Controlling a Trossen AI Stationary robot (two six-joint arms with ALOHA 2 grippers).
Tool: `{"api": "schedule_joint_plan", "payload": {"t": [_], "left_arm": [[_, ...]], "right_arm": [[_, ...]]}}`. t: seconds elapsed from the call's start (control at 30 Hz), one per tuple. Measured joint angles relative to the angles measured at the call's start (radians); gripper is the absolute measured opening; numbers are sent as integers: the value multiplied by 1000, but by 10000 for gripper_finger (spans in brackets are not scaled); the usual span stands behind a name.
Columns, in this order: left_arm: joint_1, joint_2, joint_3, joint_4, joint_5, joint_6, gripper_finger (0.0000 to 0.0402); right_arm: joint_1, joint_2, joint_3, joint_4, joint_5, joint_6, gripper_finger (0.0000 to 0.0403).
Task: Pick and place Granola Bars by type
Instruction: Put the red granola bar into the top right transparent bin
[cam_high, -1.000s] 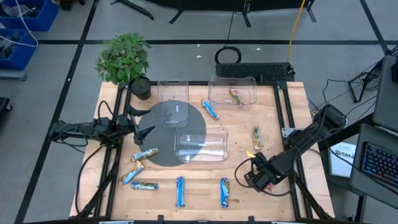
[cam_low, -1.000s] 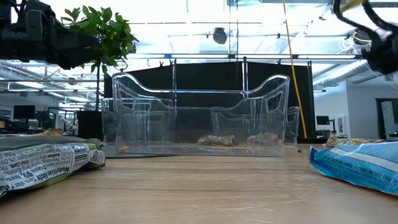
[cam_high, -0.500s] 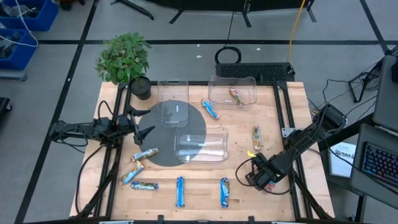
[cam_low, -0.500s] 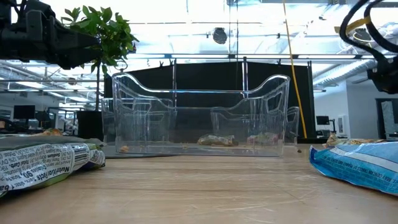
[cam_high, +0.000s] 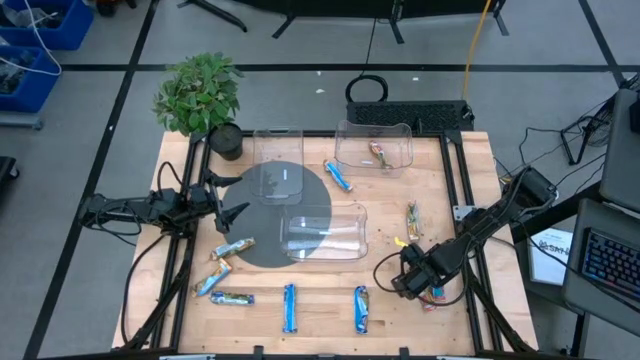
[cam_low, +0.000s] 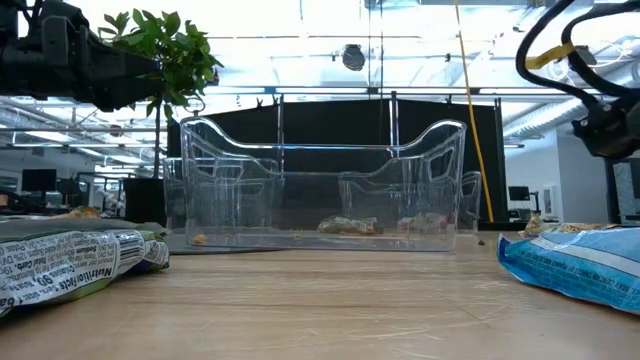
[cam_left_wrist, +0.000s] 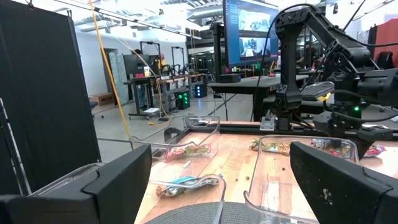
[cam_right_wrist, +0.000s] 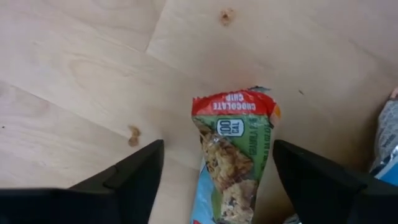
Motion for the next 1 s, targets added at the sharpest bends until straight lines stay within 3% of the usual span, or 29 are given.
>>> {"api": "schedule_joint_plan", "payload": {"t": [0.53,0.77,1.0], "left_arm": [[0,0,0,0,0,0,379],[0,0,0,0,0,0,379],[0,0,0,0,0,0,379]], "right_arm": [[0,0,0,41,3,-20,17],[-1,-11,30,2,14,-59,8],[-36,-110,193,-210,176,-177,7]]}}
